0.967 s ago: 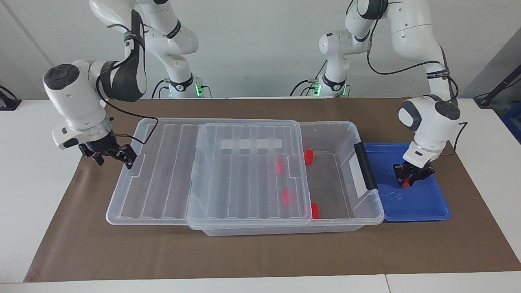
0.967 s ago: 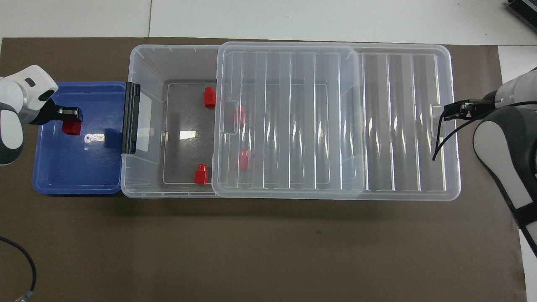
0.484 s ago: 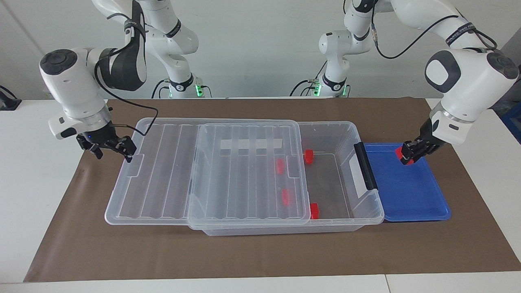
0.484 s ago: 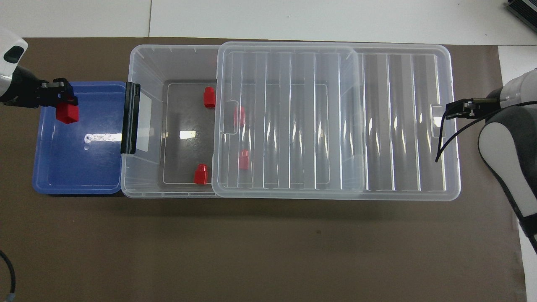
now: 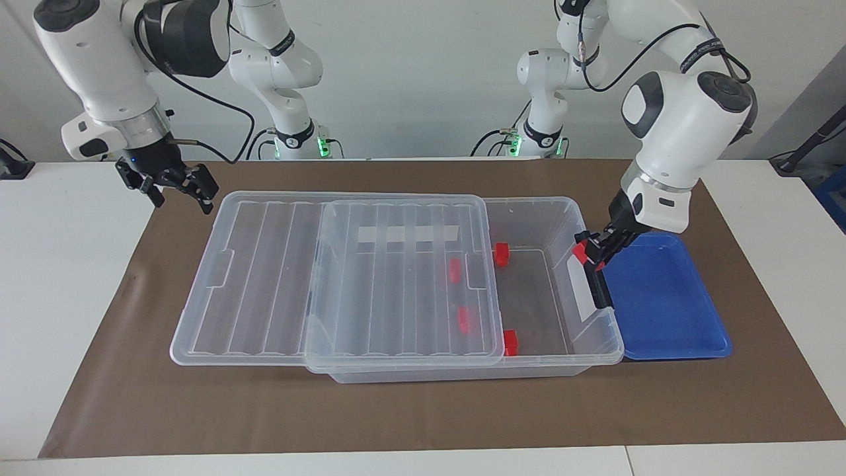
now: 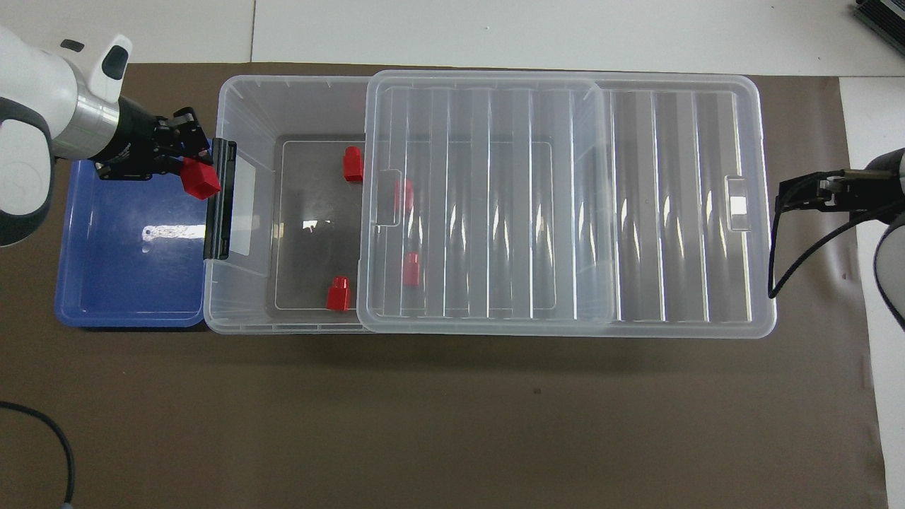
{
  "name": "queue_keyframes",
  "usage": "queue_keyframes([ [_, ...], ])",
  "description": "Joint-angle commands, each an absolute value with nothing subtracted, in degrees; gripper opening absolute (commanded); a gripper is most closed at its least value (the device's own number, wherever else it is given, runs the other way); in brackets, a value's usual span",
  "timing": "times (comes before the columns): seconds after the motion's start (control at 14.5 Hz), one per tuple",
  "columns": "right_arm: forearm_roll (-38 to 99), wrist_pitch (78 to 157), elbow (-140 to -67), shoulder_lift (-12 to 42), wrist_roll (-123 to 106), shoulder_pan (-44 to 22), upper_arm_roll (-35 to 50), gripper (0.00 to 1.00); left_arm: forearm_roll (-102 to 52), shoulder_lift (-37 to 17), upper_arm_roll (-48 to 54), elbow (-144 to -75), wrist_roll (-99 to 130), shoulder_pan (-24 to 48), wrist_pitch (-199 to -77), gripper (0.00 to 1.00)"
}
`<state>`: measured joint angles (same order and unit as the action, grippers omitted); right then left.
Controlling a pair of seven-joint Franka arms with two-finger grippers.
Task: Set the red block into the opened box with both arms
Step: 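Carry the red block into the opened box with the left gripper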
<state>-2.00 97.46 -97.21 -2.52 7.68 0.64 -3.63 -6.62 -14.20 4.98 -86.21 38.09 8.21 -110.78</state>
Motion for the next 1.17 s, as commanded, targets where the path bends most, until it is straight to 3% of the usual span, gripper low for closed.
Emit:
queue_keyframes([
  [0.0,-0.88,91.95,-95.89,-3.52,8.44,1.49,-3.87,1.00,-6.86,-13.36,4.22,-87.88,40.78,9.84,-112.76,0.00],
  [0.69,-0.79,90.62,-96.42,-3.78,8.44,0.88,-3.34,1.00,0.79,-12.39,4.22,-100.45,41.57,15.91,-127.25,0.00],
  [1.11,-0.79,90.62,-96.59,-4.04,8.00,0.88,-3.34,1.00,7.20,-18.36,4.22,-101.78,41.31,16.61,-134.64,0.00],
])
